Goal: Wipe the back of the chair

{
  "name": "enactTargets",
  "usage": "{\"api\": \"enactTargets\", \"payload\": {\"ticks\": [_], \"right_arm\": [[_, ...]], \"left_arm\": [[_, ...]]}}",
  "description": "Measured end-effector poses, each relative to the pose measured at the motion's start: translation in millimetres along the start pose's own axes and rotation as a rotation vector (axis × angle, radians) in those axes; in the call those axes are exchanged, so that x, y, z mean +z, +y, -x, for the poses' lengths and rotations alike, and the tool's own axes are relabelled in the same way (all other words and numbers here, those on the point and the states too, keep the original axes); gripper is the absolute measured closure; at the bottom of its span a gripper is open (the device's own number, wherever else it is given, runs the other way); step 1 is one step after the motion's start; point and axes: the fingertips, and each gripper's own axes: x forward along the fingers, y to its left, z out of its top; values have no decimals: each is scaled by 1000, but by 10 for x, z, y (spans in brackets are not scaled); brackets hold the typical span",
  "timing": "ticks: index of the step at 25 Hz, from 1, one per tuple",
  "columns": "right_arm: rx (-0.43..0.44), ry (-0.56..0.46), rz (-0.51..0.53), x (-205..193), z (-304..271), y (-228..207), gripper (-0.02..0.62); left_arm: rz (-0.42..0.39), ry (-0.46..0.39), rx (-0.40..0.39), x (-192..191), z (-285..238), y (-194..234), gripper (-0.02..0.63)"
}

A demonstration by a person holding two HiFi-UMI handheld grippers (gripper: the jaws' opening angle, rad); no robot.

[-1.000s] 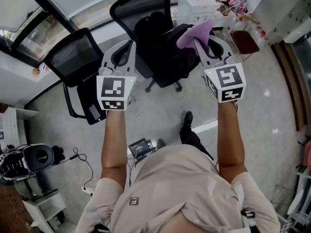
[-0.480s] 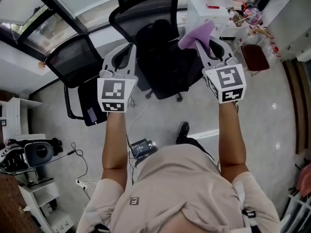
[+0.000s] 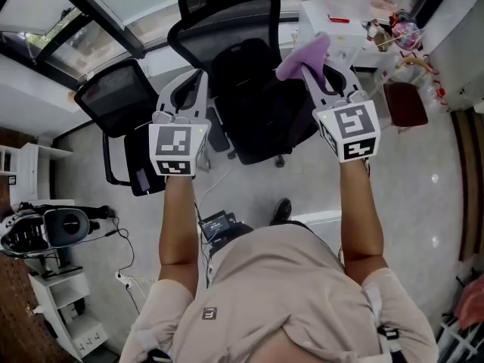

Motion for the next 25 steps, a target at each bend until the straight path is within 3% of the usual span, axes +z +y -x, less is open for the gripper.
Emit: {"api": "enactTargets", "payload": {"ticks": [11,25], "right_arm": [[36,4,-10,-69,-422,-114,546],[-8,64,3,-82,-1077,-185,546]], "left_arm": [[18,22,26,-114,-300,231,595],[64,15,-2,-508,-923,862,595]]}}
